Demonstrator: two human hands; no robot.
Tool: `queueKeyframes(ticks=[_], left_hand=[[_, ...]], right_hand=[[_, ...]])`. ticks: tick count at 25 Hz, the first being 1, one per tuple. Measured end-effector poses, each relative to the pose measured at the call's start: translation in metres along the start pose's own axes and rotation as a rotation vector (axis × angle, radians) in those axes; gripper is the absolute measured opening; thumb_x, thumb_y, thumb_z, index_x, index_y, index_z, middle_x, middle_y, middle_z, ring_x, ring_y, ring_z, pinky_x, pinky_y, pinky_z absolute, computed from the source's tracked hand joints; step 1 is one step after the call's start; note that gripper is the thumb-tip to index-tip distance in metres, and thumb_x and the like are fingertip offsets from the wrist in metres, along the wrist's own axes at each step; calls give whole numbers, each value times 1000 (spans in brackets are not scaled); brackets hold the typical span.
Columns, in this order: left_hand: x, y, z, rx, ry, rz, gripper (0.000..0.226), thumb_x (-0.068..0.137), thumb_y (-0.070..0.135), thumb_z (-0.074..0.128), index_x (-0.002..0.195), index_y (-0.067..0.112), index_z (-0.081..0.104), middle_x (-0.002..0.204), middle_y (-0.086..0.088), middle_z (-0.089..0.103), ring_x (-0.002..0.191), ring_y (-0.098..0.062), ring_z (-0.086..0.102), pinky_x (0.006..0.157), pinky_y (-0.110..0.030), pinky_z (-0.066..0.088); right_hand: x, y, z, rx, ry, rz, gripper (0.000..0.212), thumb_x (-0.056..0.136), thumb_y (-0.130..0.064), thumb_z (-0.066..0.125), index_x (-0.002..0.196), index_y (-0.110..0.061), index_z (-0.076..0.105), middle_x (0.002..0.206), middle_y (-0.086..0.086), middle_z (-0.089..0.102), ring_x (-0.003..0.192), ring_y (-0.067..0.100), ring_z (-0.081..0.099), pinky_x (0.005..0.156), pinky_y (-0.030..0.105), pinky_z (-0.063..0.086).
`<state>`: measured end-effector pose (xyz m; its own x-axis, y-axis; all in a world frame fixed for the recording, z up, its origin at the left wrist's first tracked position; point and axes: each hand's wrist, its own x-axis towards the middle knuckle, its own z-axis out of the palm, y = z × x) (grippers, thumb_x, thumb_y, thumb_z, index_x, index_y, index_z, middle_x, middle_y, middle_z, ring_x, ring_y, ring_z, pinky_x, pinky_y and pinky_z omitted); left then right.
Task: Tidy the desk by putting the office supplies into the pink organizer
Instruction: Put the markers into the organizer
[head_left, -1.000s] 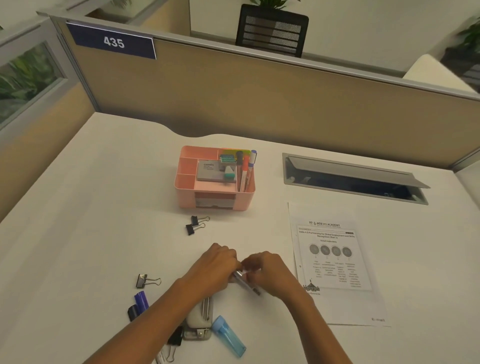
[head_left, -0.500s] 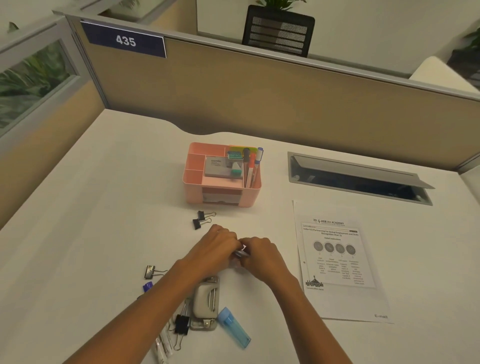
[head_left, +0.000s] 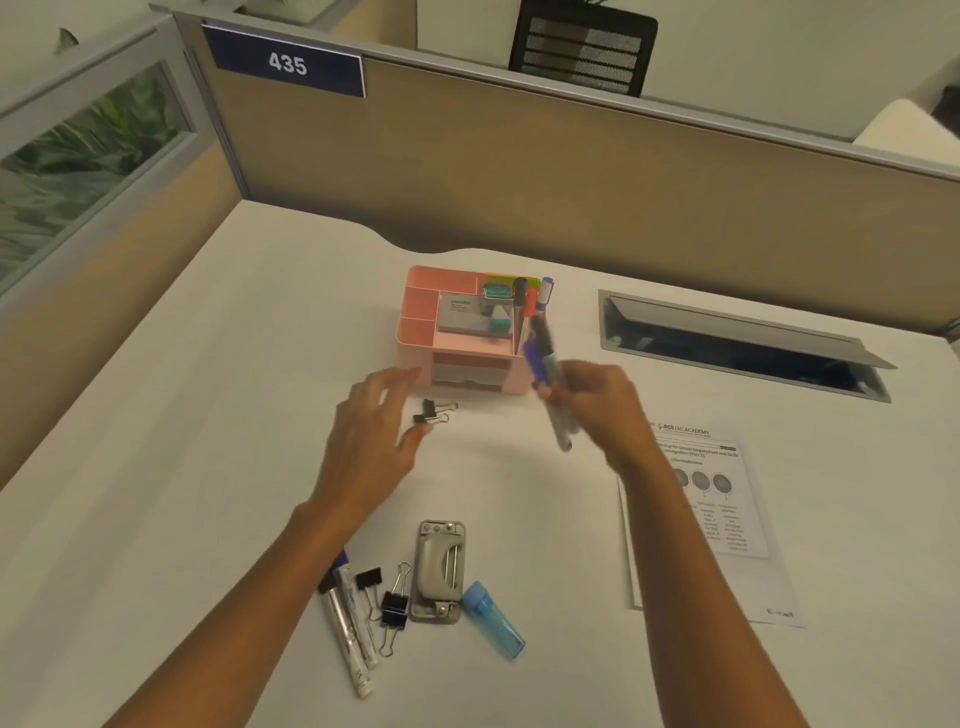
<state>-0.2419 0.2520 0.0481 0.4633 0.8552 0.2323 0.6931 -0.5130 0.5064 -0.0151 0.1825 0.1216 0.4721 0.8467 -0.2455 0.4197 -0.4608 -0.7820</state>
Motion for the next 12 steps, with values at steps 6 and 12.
queueKeyframes(ticks=[6, 12], left_hand=[[-63, -61, -38, 218, -332, -550, 55, 76, 64, 60, 103, 17, 55, 101, -4, 60, 86, -21, 57, 70, -33, 48], [-111, -63, -38, 210, -554, -788, 74, 52, 88, 53, 63, 15, 56, 55, 5, 61, 48, -12, 55, 50, -22, 39]], right_hand=[[52, -32, -12, 386, 238, -70, 33, 90, -17, 65, 122, -14, 55, 117, 5, 68, 105, 19, 65, 91, 39, 53], [87, -31, 27, 217, 356, -79, 29, 89, -20, 66, 115, -10, 57, 112, 7, 68, 95, 18, 64, 91, 43, 55]])
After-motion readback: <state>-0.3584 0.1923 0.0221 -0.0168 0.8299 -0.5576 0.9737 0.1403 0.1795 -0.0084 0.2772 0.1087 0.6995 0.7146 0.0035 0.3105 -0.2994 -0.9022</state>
